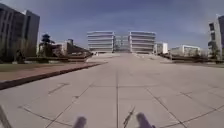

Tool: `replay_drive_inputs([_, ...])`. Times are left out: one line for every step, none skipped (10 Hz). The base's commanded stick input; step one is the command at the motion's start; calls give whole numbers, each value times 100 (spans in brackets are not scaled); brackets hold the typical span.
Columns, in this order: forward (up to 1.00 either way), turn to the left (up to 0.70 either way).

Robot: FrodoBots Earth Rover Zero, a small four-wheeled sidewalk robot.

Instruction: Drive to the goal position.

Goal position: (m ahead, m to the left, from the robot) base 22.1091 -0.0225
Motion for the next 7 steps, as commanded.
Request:
replay_drive_inputs([70, 0])
replay_drive_inputs([70, 0])
replay_drive_inputs([70, 0])
replay_drive_inputs([70, 0])
replay_drive_inputs([70, 0])
replay_drive_inputs([70, 0])
replay_drive_inputs([70, 0])
